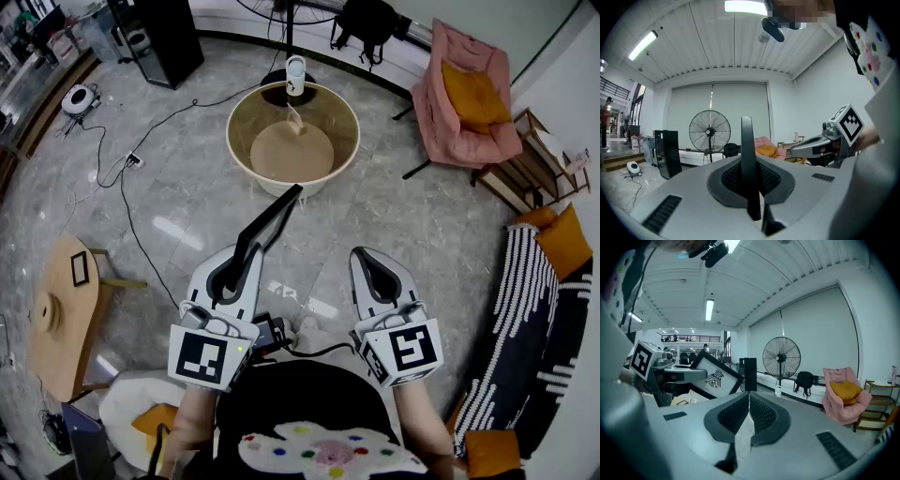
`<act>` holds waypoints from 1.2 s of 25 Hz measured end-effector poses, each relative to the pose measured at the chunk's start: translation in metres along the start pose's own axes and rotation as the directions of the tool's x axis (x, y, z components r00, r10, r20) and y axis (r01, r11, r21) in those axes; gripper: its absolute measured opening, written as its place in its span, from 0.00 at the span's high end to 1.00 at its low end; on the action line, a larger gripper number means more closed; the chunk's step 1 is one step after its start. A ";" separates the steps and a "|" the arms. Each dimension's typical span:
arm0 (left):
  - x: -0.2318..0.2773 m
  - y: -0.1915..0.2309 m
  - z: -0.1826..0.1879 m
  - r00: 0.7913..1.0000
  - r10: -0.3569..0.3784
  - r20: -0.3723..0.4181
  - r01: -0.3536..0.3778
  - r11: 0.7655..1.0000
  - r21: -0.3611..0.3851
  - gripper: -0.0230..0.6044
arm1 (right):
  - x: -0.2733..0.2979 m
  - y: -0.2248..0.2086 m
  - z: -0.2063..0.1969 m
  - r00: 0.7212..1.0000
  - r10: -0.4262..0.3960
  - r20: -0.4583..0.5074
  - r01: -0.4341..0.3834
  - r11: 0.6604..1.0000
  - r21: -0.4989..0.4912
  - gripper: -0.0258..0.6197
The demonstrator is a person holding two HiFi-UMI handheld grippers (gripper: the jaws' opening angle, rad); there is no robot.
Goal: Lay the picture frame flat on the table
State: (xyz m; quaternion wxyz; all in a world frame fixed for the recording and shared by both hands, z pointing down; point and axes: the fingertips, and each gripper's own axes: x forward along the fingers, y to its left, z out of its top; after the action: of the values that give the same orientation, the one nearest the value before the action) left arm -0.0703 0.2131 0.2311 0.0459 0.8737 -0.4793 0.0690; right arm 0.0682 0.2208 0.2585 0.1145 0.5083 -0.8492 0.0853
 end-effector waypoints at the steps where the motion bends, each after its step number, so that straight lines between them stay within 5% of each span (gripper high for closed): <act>1: 0.000 -0.001 0.001 1.000 -0.002 0.007 0.002 1.000 0.005 0.92 | 0.000 0.000 0.000 1.000 0.001 -0.001 -0.001 1.000 -0.001 0.91; 30: -0.008 0.013 0.001 0.999 -0.042 0.021 0.042 0.999 0.001 0.92 | -0.001 0.012 0.003 0.997 -0.077 0.018 0.077 0.997 0.013 0.91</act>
State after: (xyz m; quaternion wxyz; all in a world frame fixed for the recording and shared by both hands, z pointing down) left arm -0.0852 0.2131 0.2287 0.0420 0.8842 -0.4614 0.0589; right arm 0.0583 0.2267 0.2554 0.1066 0.5421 -0.8296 0.0813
